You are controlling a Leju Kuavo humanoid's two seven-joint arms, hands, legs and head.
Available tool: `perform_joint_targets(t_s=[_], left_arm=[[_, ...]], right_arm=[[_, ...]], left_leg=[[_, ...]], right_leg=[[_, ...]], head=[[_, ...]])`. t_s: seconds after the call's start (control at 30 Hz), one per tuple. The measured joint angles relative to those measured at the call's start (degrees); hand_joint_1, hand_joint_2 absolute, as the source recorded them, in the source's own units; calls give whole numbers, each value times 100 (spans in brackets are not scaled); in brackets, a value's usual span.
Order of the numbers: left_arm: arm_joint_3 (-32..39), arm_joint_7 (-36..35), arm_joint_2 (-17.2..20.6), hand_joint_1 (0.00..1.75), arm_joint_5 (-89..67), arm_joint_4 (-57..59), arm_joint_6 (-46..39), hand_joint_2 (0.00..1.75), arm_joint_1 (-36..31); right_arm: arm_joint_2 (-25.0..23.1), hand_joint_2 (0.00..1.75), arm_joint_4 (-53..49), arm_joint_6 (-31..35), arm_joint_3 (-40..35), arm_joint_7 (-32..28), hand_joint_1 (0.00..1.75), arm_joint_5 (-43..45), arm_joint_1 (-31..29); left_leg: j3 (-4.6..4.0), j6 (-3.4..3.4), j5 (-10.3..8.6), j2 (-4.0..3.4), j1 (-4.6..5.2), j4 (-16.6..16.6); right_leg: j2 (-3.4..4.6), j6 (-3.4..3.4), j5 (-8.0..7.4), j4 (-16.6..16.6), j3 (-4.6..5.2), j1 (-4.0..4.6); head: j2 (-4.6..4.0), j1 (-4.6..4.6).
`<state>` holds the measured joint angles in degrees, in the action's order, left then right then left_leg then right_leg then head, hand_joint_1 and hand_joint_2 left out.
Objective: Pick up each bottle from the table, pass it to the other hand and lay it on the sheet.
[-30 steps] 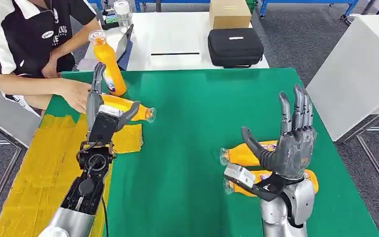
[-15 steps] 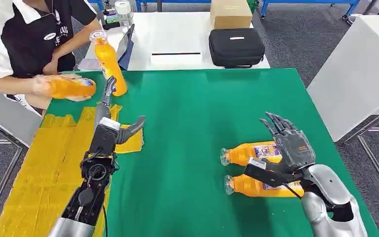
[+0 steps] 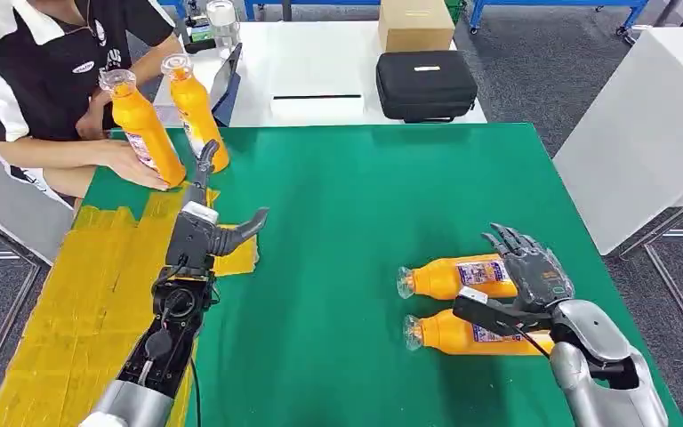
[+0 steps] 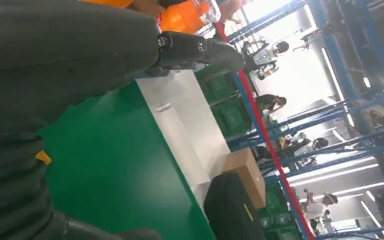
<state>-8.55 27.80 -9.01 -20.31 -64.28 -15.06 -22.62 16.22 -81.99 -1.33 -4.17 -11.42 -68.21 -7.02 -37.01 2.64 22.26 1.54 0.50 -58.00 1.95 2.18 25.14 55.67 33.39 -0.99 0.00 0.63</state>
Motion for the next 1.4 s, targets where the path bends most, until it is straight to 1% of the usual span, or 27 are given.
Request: perform_joint_targets(t_s=[0.37,1.0,1.1,1.27,1.4], left_arm=[[2,0,-11,0,107,330,-46,175,-74],[0,15,-50,0,157,610,-70,175,-72],[0,-2,-50,0,162,630,-72,175,-69],[0,-48,-52,0,129,656,-105,175,-59],[0,-57,-52,0,120,695,-118,175,-58]], right_arm=[[-76,175,507,9,24,62,0,-101,-206],[-238,175,1229,238,151,206,0,-503,-274],[-271,175,1459,319,166,230,0,-606,-370],[-306,175,1954,533,155,558,0,-1006,-612],[-315,175,2178,586,153,619,0,-1076,-753]], left_leg=[[2,1,-1,0,0,-1],[0,1,-1,1,0,-1],[0,1,-1,0,0,-1],[1,1,-1,1,0,-1],[3,1,-1,-1,0,-1]], right_leg=[[0,0,0,0,-1,0],[0,0,0,0,-2,0],[0,0,0,0,-1,1],[-1,0,0,0,-3,1],[1,0,0,0,-4,0]], head=[[0,-2],[0,-2],[0,0],[0,-2],[0,-2]])
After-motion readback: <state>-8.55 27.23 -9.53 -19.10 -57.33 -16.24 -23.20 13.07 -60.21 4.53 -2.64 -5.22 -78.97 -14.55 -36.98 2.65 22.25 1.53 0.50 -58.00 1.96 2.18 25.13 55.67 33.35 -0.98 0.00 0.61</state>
